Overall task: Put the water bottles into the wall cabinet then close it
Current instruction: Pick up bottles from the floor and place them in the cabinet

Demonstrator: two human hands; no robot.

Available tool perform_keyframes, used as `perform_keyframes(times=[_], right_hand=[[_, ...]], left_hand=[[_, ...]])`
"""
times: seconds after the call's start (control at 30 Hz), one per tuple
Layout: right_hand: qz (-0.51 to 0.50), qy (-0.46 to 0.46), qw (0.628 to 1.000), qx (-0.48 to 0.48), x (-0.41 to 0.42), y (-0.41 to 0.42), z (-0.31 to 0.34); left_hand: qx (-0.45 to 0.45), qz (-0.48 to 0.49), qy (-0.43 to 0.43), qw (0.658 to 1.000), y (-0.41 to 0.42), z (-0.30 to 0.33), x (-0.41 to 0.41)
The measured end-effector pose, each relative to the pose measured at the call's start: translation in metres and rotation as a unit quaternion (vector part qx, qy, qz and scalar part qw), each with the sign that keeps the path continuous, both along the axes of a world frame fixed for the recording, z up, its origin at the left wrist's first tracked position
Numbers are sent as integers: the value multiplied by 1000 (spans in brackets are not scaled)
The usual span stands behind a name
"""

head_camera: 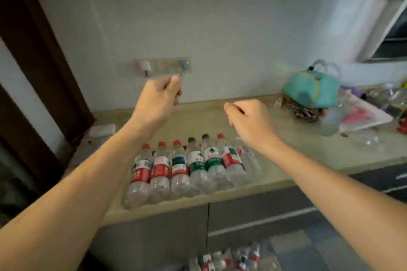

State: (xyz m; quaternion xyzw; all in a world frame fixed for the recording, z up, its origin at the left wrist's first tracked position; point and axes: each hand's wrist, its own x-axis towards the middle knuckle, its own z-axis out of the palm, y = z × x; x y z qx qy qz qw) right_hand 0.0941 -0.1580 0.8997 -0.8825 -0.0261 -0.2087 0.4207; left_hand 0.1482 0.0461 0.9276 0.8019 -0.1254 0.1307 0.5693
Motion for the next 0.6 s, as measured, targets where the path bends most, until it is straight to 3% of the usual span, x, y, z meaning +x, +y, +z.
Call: perform_keyframes(times=[0.2, 0.33, 0.47, 0.6], right_hand=[[-13, 141, 987, 72, -64, -45, -158], [-45, 239, 964, 104, -100, -50, -279], [-99, 333, 918, 193, -134, -41, -412], [-140, 399, 870, 255, -155, -28, -540]], left_hand=[[-33, -144, 175, 973, -50, -169, -54], [8, -210, 225, 951, -52, -292, -86], [50, -217, 277, 935, -33, -413, -112], [81, -154, 332, 927, -7, -538, -126]])
